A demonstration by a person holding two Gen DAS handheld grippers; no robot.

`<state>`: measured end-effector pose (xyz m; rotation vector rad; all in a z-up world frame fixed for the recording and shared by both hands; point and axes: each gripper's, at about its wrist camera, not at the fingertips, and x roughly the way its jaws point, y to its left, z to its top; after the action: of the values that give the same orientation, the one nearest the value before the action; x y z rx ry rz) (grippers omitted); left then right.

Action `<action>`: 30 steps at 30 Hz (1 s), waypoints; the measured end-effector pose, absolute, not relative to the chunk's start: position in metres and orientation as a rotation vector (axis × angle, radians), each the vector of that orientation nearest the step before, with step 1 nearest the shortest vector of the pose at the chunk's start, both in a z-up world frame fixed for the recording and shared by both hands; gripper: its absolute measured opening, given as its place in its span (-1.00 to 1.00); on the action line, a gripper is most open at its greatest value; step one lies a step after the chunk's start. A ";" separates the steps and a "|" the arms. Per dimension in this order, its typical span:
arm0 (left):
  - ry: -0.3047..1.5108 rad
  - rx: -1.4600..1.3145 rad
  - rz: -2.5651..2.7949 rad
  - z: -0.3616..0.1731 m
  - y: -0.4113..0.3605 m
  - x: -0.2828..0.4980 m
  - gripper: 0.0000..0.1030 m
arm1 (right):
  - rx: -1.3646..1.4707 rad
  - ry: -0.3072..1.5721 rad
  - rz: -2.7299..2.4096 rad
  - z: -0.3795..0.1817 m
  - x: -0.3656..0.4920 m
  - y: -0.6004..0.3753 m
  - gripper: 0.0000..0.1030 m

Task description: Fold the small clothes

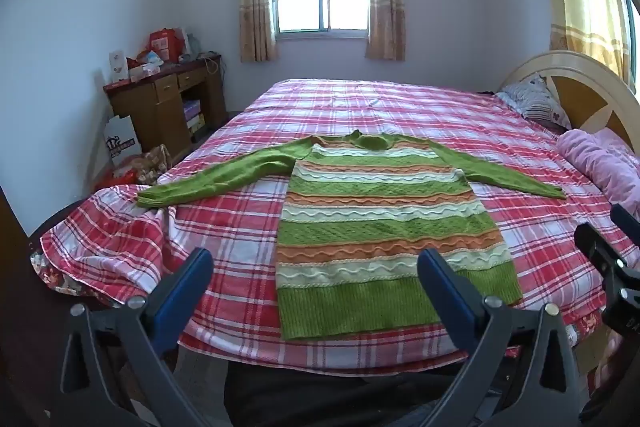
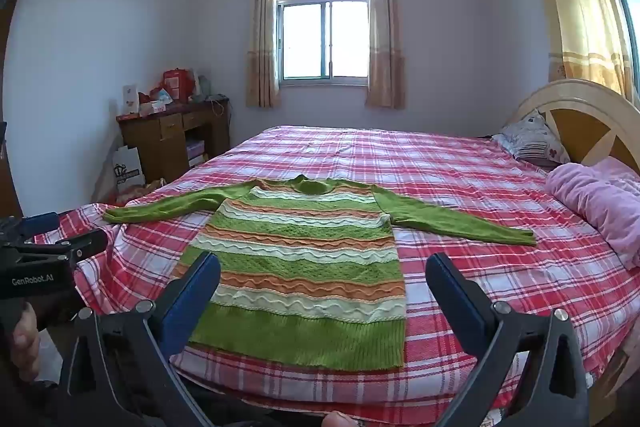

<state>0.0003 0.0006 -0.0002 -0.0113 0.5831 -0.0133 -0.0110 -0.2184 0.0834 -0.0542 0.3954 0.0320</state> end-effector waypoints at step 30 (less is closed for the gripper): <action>0.556 0.001 0.011 0.000 0.008 0.002 1.00 | -0.036 0.420 0.034 0.076 -0.009 -0.220 0.98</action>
<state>0.0019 0.0077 0.0005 0.0007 0.5556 0.0106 -0.0089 -0.2198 0.0761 -0.0364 0.4205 0.0338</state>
